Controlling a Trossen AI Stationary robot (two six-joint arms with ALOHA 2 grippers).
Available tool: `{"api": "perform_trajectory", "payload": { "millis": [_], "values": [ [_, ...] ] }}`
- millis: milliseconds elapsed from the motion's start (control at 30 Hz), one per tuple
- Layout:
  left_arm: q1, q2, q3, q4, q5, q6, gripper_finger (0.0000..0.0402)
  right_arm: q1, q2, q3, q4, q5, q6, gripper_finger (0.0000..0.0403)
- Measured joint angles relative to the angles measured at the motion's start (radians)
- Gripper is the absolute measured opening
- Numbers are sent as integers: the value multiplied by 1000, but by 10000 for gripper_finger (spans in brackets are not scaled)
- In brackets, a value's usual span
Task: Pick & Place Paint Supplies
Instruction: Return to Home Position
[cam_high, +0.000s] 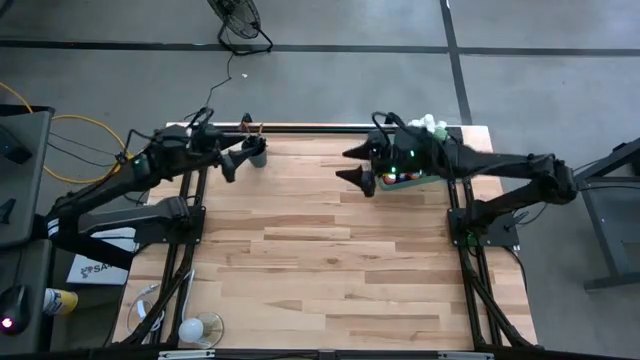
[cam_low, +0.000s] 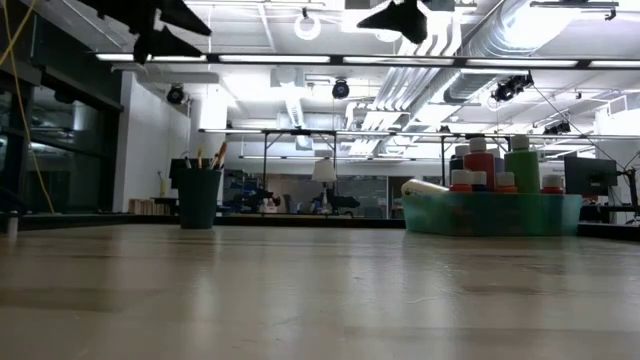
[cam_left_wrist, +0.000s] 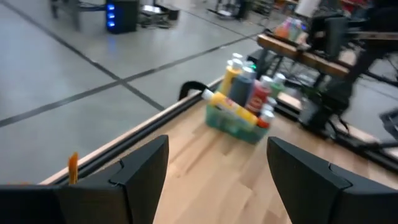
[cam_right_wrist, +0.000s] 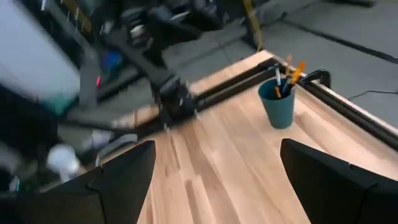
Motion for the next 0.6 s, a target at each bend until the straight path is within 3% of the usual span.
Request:
{"api": "perform_trajectory", "payload": {
  "millis": [200, 367, 500, 600],
  "values": [
    [0, -98, 0, -127, 36, 58, 266, 121, -99, -300, 324, 281, 187, 339],
    [0, -198, -22, -193, 52, 73, 266, 221, -174, -478, 406, 546, 387, 339],
    [0, -323, -124, -161, 143, 33, 266, 239, -216, -595, 371, 581, 723, 339],
    [0, -423, -219, -146, 203, -23, 266, 307, -218, -654, 479, 635, 716, 339]
  ]
}}
